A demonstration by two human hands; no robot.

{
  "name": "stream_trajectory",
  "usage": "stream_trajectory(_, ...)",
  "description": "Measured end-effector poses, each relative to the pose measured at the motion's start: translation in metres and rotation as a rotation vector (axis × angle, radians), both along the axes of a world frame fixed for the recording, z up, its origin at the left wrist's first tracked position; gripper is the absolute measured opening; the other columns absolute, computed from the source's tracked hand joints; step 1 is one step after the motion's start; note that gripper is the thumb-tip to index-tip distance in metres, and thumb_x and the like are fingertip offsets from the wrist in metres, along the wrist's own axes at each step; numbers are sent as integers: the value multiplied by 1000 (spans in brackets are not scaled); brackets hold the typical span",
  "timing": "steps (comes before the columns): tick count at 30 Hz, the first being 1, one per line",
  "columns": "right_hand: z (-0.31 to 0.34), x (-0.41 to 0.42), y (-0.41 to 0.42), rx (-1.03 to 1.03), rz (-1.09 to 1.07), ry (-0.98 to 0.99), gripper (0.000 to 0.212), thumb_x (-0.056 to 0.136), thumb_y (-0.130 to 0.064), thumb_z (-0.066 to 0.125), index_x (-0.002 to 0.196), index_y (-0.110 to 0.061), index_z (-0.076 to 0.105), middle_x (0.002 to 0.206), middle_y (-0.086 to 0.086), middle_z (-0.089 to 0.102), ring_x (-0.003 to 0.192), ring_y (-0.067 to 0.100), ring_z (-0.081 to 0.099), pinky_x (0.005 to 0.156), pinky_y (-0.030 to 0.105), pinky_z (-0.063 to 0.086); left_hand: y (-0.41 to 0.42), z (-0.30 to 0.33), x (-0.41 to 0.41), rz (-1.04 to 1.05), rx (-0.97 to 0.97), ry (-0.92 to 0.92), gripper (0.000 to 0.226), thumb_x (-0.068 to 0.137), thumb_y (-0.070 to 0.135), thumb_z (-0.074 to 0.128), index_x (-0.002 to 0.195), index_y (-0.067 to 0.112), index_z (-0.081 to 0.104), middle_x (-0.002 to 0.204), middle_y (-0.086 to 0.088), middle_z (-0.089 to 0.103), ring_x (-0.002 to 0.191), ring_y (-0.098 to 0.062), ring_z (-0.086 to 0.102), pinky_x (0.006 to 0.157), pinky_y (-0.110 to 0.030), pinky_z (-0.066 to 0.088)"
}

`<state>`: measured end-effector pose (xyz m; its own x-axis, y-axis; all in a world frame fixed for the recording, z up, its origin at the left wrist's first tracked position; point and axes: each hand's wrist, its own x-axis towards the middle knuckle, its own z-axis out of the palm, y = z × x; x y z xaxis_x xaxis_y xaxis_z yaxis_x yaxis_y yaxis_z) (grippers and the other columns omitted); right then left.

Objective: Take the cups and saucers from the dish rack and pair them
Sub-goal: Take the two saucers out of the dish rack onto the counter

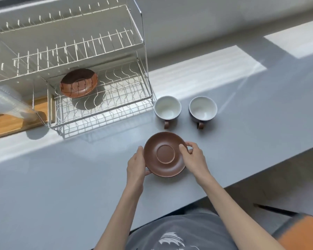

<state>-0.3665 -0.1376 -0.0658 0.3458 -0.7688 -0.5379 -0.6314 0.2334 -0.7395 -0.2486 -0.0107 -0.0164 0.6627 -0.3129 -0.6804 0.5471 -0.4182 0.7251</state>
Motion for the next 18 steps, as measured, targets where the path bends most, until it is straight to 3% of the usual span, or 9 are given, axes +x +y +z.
stream_trajectory(10, -12, -58, -27, -30, -227, 24, 40, 94, -45, 51, 125, -21, 55, 122, 7, 58, 103, 18, 56, 84, 27, 39, -46, -15, -35, -243, 11, 54, 47, 100, 48, 38, 103, 16, 72, 106, -6, 74, 98, -25, 72, 65, -29, 59)
stream_trajectory(15, -13, -67, -35, -34, -287, 18, 38, 94, -42, 52, 124, -19, 57, 122, 6, 60, 99, 16, 55, 83, 26, 38, -59, -21, -40, -278, 18, 68, 47, 101, 45, 36, 108, 16, 73, 105, -6, 75, 94, -24, 74, 64, -27, 58)
stream_trajectory(18, -14, -67, -39, -36, -297, 20, 37, 94, -42, 52, 123, -20, 57, 123, 5, 59, 100, 16, 55, 85, 27, 39, -62, -28, -42, -270, 29, 87, 51, 102, 42, 35, 113, 8, 70, 107, -15, 74, 96, -28, 74, 63, -26, 59)
